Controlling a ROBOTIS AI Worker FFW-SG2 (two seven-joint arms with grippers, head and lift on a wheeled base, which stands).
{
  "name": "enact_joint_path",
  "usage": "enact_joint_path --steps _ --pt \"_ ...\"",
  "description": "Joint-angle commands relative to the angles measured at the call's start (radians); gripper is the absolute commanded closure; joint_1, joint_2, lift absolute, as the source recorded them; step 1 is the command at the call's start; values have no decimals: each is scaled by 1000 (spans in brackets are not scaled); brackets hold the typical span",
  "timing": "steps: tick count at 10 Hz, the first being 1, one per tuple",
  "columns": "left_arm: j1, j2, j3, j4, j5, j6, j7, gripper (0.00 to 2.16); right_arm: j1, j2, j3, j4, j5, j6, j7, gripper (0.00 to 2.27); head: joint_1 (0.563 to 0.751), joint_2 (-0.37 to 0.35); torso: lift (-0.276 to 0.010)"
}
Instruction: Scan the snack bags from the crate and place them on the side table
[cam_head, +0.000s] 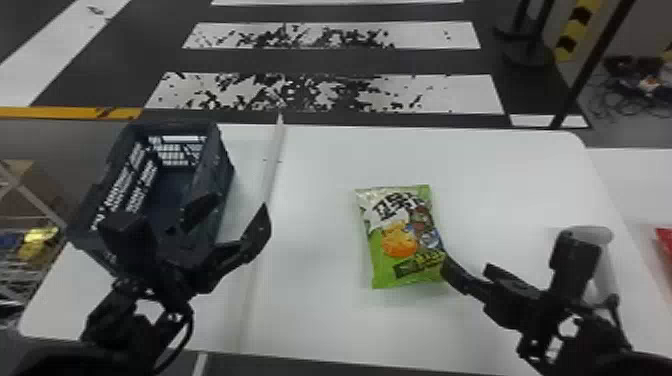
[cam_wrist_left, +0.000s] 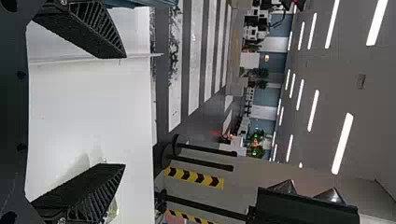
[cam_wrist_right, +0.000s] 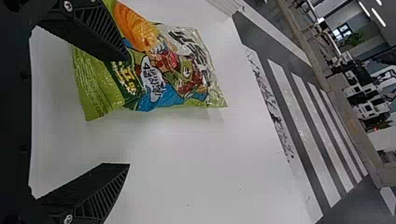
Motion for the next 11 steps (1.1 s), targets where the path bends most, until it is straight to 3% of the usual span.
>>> enact_joint_path --steps 1,5,10,11 --pt "4 -1 -4 1 0 9 -1 39 -27 0 -28 24 -36 64 10 76 695 65 -81" --pt "5 12 -4 11 11 31 -3 39 -67 3 -50 64 -102 153 60 76 695 62 -81" --pt "-4 16 -22 45 17 28 -7 39 -164 6 -15 166 -111 181 89 80 695 93 -81" --pt "-4 16 -24 51 17 25 -9 39 -185 6 -10 192 -111 181 111 279 695 96 -81"
